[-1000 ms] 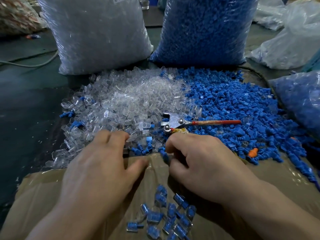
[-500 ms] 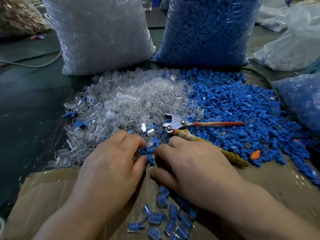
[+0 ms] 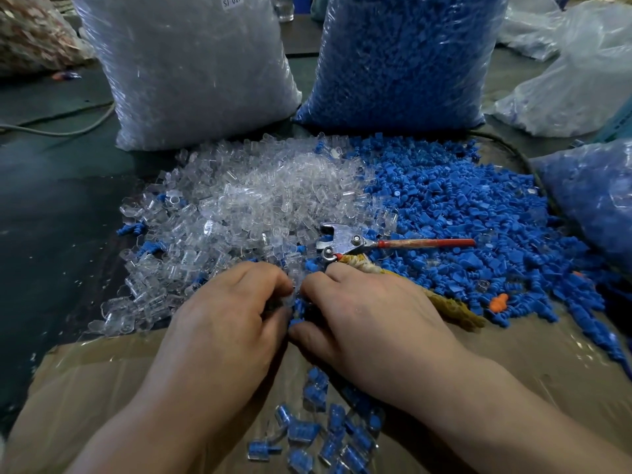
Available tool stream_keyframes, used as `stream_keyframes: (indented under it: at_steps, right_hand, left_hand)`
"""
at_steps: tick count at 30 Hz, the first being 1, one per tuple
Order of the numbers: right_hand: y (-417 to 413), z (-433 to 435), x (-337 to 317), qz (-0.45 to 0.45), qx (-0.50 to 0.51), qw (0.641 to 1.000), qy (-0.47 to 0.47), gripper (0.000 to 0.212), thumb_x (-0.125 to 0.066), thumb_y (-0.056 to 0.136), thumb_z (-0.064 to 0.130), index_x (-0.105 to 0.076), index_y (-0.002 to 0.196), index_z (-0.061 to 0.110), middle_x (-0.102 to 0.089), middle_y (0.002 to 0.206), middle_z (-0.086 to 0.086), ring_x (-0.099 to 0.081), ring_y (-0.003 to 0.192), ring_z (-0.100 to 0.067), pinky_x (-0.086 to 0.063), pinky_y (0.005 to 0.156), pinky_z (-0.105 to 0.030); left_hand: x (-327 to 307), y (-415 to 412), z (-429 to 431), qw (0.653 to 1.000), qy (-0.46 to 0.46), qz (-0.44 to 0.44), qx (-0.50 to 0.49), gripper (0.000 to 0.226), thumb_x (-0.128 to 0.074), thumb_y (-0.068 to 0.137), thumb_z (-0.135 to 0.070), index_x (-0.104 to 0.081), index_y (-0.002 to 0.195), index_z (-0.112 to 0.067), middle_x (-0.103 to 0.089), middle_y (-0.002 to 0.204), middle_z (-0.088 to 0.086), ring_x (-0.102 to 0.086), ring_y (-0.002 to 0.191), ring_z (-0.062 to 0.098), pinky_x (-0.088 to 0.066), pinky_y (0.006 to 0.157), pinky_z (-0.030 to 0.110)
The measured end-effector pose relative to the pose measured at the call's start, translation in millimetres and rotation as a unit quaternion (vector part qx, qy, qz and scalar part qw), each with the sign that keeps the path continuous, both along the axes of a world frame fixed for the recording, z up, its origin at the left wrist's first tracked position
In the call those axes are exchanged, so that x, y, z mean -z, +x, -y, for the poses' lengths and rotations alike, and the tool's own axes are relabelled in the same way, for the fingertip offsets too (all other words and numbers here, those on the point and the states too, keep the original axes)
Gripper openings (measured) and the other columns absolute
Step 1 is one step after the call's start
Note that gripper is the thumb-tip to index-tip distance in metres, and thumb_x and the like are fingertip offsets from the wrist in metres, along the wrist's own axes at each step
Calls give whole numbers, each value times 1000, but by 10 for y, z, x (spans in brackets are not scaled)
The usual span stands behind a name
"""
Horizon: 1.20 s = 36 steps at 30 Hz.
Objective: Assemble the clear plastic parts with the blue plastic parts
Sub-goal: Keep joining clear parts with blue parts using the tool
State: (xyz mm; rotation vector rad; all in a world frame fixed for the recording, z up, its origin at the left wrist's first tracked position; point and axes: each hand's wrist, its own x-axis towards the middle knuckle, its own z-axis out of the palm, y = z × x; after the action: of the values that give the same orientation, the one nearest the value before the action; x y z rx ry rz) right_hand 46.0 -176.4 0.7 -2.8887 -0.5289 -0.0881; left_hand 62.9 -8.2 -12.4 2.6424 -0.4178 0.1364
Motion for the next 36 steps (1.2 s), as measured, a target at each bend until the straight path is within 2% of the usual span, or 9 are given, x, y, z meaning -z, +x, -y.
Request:
stream_keyframes:
  at_steps: [4,10,14,19,22,24,29,33,36]
  right_hand:
    - [2,18,10,-3,1,1000,12,28,-35,97,53,-46,105,29,-35,86,8,-51,77,-22,-32,56,-34]
    - [10,10,4,-8,12,1000,5,28,-40,93,57,-47,103,31,-31,81,10,-37,72,-18,-22,53,-33]
    - [11,38,2,-23,14,1000,8,10,-50,96,32,-50,105,29,-40,84,9,-45,73,-16,-23,49,-28]
    - [14,46,-13,-41,20,999,17,9,-52,96,24,-51,103,29,-43,87,9,-43,73,-14,-25,49,-24]
    - [27,38,-3,-33,27,999,11,5,-52,96,25,-48,98,28,-43,86,8,-42,71,-16,-23,48,-25]
    - [30,45,4,-30,31,999,18,5,-52,96,25,-50,100,28,-46,88,8,-47,74,-17,-33,54,-29]
    - [5,104,-40,-52,34,998,30,10,-53,94,26,-55,103,30,-46,92,11,-50,78,-13,-49,68,-31]
    - [-29,101,-91,-69,26,997,26,9,-54,94,22,-53,97,31,-42,92,10,-45,76,-11,-51,68,-32]
    - [-54,87,-109,-76,20,997,17,15,-55,93,18,-51,98,32,-40,91,12,-42,75,-8,-48,67,-29]
  left_hand:
    - [20,-7,4,1000,-5,1,14,23,-74,78,-28,-57,89,-39,-55,77,-26,-52,79,-9,-32,62,10]
    - [29,-20,12,999,-31,-4,37,31,-68,81,-30,-60,108,-43,-51,81,-31,-48,92,-19,-33,61,8]
    - [27,-19,6,998,-36,1,58,34,-59,86,-29,-62,118,-38,-52,91,-28,-51,93,-12,-36,65,9]
    - [68,-3,10,997,-66,14,46,25,-63,85,-21,-67,106,-33,-56,95,-23,-52,98,-8,-37,83,2]
    - [74,-13,23,995,-95,24,12,21,-66,85,-22,-63,101,-36,-55,92,-25,-51,97,-14,-34,81,-2]
    - [74,-27,30,991,-132,26,-11,25,-68,86,-24,-59,101,-41,-57,93,-24,-51,97,-16,-36,77,-3]
    - [57,-32,20,975,-215,17,-44,23,-66,83,-36,-58,97,-53,-57,105,-32,-59,93,-10,-45,71,13]
    - [57,-46,18,948,-310,-6,-71,22,-69,76,-39,-64,96,-46,-69,92,-16,-69,82,6,-60,71,37]
    - [30,-88,20,922,-377,-47,-72,27,-73,67,-45,-68,92,-39,-73,83,-6,-73,74,15,-62,67,41]
